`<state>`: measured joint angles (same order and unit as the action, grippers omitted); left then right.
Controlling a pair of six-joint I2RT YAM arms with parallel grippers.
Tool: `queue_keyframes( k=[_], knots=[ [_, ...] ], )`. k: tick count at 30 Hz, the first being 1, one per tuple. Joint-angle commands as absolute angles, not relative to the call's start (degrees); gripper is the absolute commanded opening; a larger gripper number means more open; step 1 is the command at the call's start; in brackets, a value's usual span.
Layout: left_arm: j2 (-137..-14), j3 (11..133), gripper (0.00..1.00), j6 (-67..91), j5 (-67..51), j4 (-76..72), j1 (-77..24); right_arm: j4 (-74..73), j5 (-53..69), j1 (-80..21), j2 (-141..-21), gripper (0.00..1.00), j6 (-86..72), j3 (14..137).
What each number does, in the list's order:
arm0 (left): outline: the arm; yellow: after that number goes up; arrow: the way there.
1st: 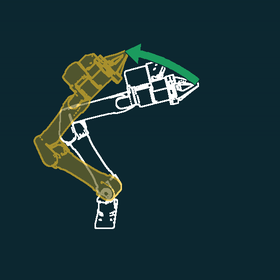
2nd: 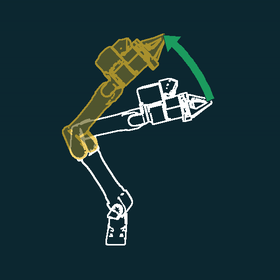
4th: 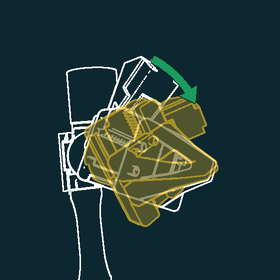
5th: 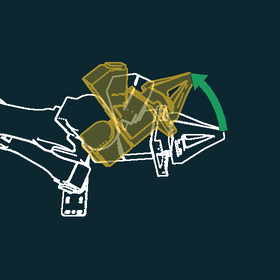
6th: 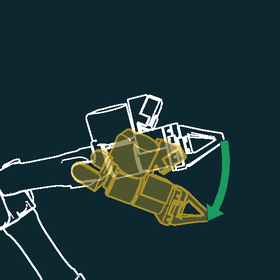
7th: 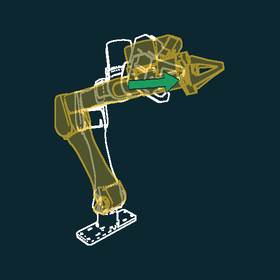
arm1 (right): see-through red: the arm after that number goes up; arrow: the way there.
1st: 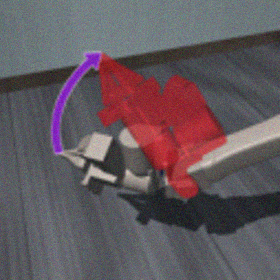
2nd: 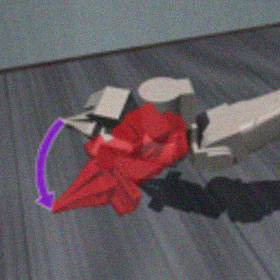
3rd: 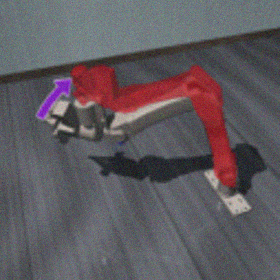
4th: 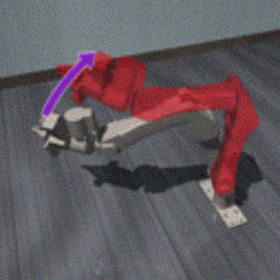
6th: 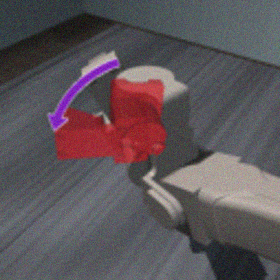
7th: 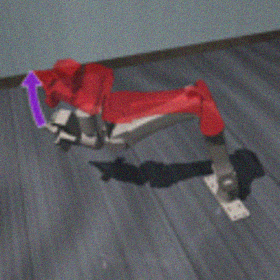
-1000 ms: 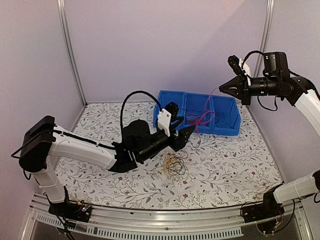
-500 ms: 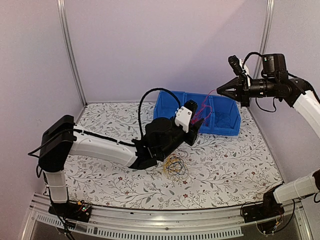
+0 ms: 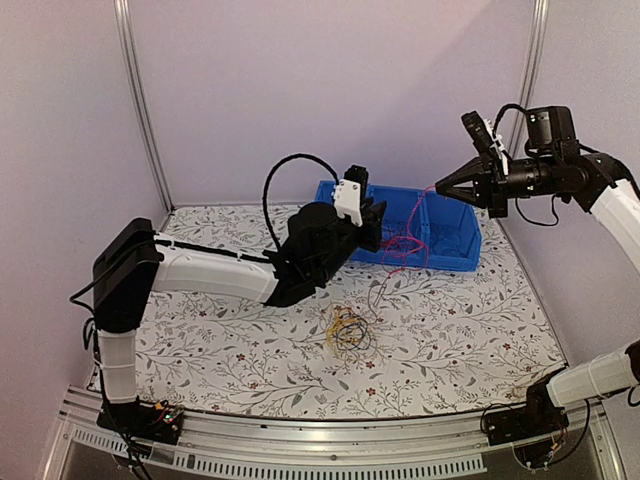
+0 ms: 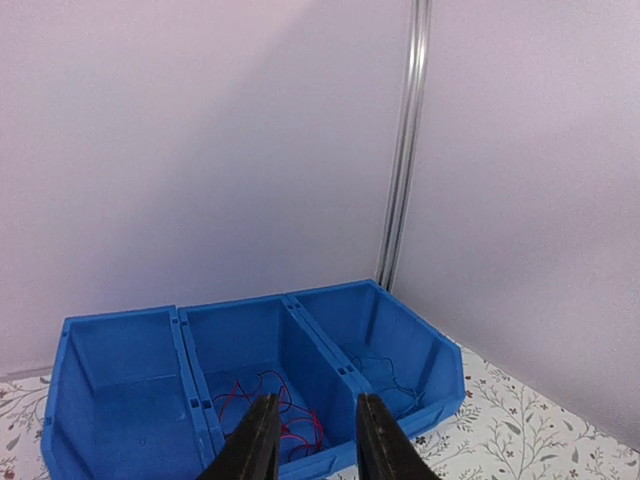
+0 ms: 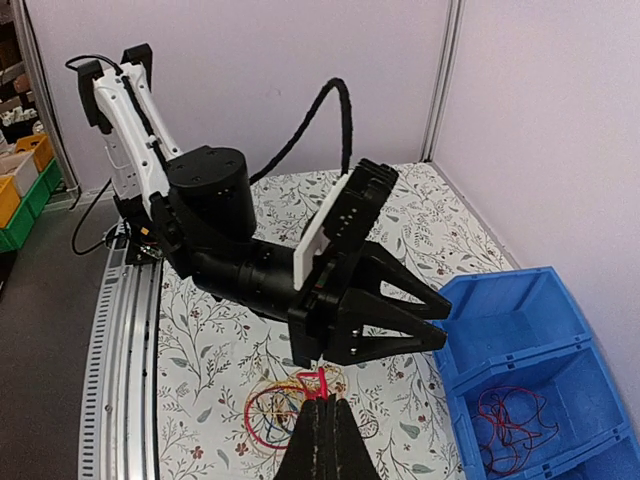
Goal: Untangle the cables
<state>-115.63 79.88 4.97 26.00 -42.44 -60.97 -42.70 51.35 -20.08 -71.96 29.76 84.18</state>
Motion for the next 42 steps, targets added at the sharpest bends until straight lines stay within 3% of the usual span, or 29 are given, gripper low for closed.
queue_keyframes(
  k=[1, 7, 13, 16, 24, 37, 42],
  knots=[
    [-118.03, 78.7, 0.23, 14.81, 24.07, -42.44, -55.14, -47.58, 57.63, -19.98, -70.75, 0.0, 30.92, 91.49],
    [-117.97, 74.04, 0.24, 13.71, 12.49, -51.5, -53.48, -47.44, 56.46, -19.91, -71.81, 0.0, 28.78, 97.4],
    [-106.97, 59.06, 0.45, 9.99, 15.56, -58.66, -57.11, -45.64, 52.76, -19.93, -73.03, 0.0, 27.41, 95.9],
    [-101.65, 54.46, 0.49, 6.58, 15.69, -58.99, -59.61, -44.57, 52.41, -19.88, -73.27, 0.0, 27.42, 94.44],
    [-100.02, 57.73, 0.6, -2.39, 18.49, -52.37, -66.22, -42.31, 51.82, -19.86, -74.5, 0.0, 25.36, 92.97],
    [-109.74, 70.19, 0.59, -10.6, 25.18, -49.83, -69.21, -41.62, 51.07, -19.87, -74.47, 0.0, 24.18, 92.12],
    [-113.56, 75.95, 0.51, -10.23, 31.73, -49.38, -69.07, -41.57, 51.99, -19.93, -74.4, 0.0, 23.74, 91.78]
  ],
)
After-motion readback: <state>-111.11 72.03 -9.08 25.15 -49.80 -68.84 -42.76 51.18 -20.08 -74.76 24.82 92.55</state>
